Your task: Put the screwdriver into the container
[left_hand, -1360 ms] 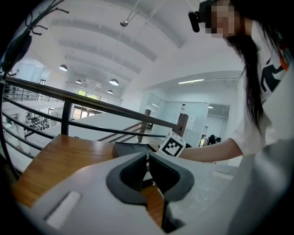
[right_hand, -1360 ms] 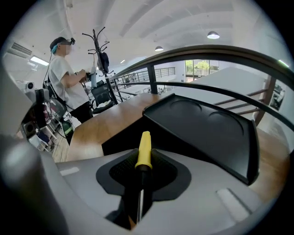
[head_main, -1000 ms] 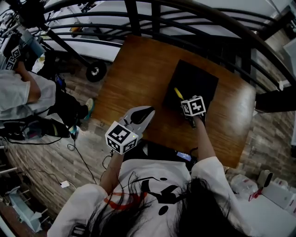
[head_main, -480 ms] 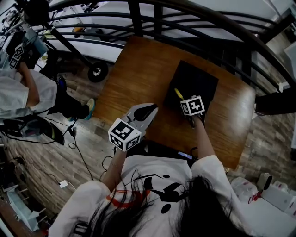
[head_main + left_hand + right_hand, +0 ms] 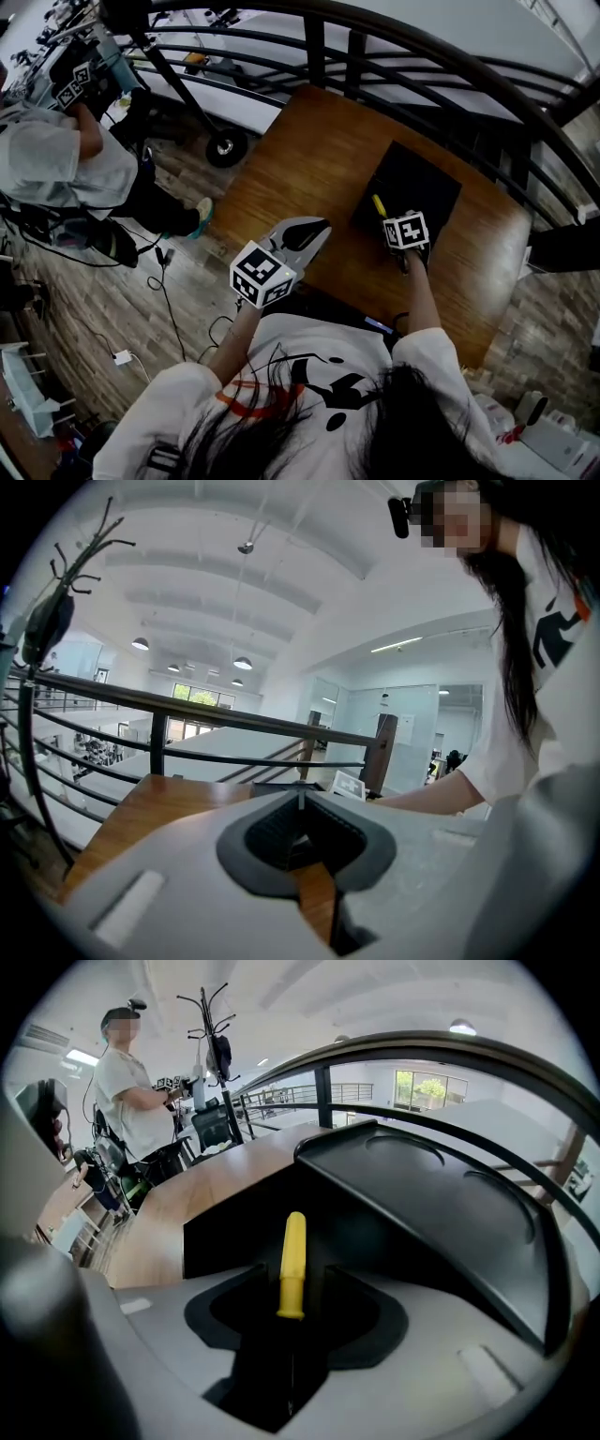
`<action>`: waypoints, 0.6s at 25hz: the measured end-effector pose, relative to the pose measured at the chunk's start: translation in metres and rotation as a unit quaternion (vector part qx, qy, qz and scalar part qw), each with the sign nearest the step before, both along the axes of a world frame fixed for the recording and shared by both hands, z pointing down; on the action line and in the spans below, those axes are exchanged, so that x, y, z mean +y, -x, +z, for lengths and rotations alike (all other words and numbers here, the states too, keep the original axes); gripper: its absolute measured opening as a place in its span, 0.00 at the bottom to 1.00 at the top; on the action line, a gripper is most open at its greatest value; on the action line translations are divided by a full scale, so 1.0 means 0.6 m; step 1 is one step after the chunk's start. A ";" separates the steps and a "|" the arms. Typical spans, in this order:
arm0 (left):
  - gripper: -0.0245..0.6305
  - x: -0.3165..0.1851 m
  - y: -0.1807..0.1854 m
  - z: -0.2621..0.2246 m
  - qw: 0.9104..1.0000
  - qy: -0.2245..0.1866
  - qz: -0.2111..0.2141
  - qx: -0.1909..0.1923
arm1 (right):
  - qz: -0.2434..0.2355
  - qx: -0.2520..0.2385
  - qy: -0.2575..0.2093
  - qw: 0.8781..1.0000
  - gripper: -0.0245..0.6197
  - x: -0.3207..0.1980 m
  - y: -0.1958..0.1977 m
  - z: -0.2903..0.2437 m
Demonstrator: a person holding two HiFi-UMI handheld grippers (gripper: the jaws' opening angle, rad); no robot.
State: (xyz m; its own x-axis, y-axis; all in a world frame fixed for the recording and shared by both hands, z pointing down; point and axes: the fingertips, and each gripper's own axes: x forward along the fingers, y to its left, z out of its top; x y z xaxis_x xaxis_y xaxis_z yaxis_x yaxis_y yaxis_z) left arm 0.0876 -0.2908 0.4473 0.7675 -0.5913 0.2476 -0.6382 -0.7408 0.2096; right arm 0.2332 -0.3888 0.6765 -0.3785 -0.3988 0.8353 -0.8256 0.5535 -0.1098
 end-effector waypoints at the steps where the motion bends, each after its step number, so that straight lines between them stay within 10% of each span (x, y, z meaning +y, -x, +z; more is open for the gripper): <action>1: 0.04 0.004 0.009 0.002 1.000 0.003 -0.005 -0.001 | 0.006 -0.007 -0.006 1.000 0.36 0.000 0.000 -0.003; 15: 0.04 0.034 0.014 0.036 0.999 0.030 0.043 0.011 | 0.096 -0.124 -0.139 0.978 0.34 0.080 0.000 -0.214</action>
State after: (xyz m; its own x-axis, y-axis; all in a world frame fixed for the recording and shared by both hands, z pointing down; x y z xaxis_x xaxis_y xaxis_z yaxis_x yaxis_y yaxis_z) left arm 0.0792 -0.2704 0.4687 0.8203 -0.5076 0.2635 -0.5677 -0.7784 0.2680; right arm 0.2330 -0.3405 0.5480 -0.4516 -0.6803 0.5772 -0.8841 0.4282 -0.1870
